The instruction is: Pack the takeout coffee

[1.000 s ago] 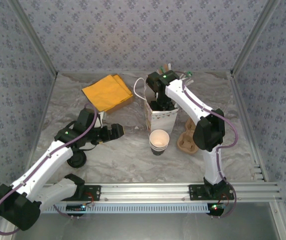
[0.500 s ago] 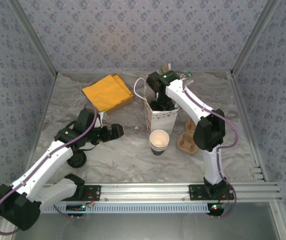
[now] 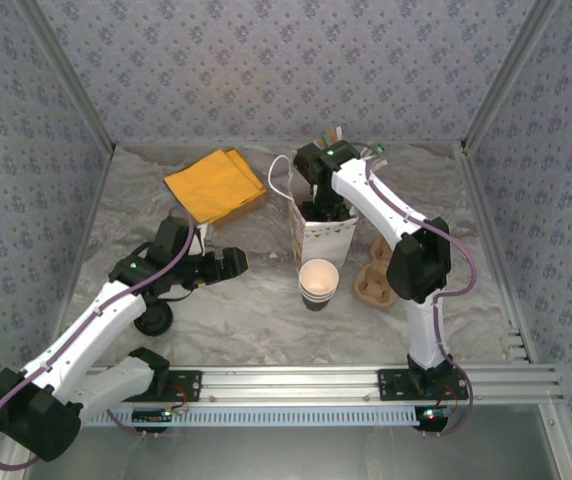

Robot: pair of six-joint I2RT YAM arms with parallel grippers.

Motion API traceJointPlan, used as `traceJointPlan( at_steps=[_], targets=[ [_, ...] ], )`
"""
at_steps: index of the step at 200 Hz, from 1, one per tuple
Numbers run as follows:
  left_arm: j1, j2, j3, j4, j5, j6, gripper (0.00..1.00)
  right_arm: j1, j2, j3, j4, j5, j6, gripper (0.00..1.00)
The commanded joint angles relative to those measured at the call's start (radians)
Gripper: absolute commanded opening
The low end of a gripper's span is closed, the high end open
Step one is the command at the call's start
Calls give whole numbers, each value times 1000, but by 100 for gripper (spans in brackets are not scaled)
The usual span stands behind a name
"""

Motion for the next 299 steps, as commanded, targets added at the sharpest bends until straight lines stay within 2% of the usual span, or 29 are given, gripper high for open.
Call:
traceJointPlan(
  at_steps=[1, 299],
  targets=[
    [-6, -7, 24, -3, -3, 6, 100, -9, 13, -25, -7, 5, -12, 67],
    [-9, -9, 22, -5, -3, 4, 100, -9, -3, -71, 19, 2, -10, 67]
  ],
)
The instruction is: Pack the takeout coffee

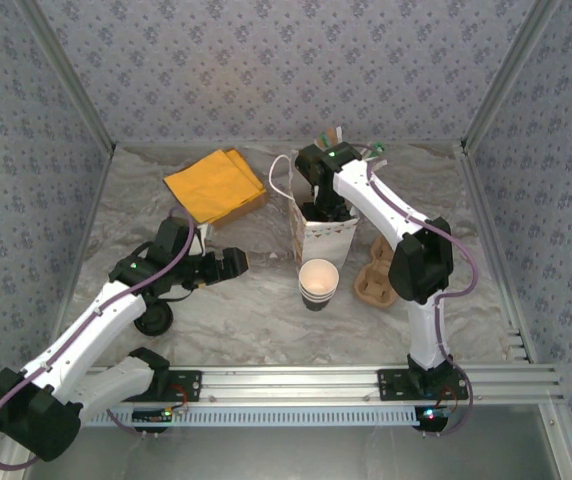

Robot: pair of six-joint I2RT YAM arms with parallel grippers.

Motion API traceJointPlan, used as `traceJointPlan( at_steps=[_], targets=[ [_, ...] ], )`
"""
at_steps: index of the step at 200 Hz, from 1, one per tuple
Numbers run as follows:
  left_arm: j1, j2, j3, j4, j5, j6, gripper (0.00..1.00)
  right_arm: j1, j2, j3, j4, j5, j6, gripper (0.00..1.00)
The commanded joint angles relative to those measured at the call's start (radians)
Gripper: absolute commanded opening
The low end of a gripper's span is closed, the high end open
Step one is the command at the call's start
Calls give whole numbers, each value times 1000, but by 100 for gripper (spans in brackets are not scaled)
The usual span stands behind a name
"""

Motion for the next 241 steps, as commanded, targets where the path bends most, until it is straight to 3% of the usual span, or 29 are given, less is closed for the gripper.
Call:
traceJointPlan(
  at_steps=[1, 241],
  targets=[
    [-7, -9, 21, -5, -3, 3, 100, -6, 12, -33, -11, 10, -9, 67],
    [-9, -8, 25, -8, -6, 7, 100, -4, 29, -61, 25, 6, -6, 67]
  ],
)
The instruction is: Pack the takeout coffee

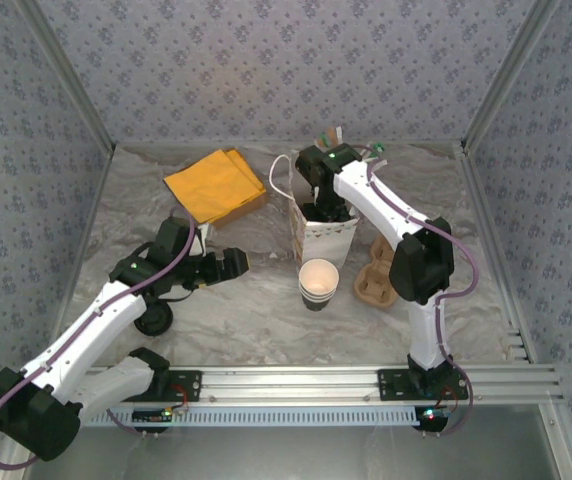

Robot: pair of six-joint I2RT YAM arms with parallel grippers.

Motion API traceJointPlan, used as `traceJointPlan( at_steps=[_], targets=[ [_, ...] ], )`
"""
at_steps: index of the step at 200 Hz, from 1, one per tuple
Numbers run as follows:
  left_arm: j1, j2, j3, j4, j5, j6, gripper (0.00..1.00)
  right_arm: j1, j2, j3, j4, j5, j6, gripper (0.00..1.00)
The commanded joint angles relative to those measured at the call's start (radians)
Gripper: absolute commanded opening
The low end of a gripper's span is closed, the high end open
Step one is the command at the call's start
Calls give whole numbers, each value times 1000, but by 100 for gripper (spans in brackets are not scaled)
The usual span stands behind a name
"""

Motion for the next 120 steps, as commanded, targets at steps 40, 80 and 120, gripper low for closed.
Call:
traceJointPlan(
  at_steps=[40, 80, 120],
  targets=[
    [-4, -6, 27, -11, -7, 8, 100, -2, 42, -48, 11, 4, -9, 67],
    [-4, -4, 29, -10, -8, 9, 100, -3, 42, -50, 9, 2, -11, 67],
    [-5, -2, 29, -8, -7, 10, 100, -6, 39, -28, -6, 9, -14, 67]
  ],
)
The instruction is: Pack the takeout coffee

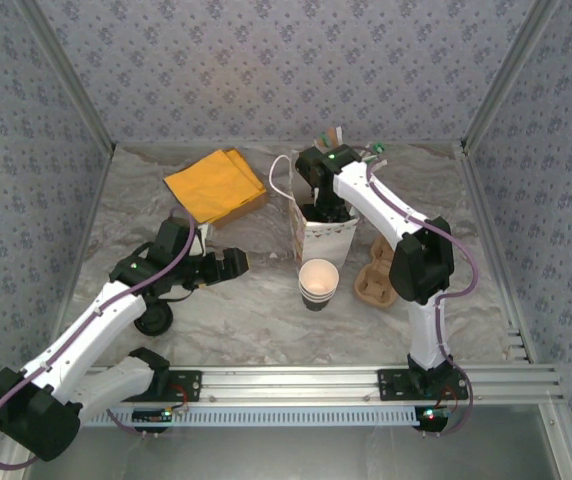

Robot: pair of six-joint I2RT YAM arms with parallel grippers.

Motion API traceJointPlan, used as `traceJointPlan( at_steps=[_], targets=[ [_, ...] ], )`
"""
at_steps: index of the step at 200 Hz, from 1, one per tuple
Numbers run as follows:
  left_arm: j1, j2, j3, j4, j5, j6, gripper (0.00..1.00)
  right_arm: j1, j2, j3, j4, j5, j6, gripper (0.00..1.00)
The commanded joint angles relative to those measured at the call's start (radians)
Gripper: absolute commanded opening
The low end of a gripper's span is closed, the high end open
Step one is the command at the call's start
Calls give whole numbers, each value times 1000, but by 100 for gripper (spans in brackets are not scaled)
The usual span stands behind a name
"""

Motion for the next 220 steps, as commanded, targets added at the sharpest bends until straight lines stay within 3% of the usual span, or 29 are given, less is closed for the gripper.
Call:
traceJointPlan(
  at_steps=[1, 220],
  targets=[
    [-5, -2, 29, -7, -4, 9, 100, -6, 39, -16, -14, 11, -14, 67],
    [-3, -5, 24, -9, -7, 9, 100, -3, 58, -62, 29, 2, -11, 67]
  ],
)
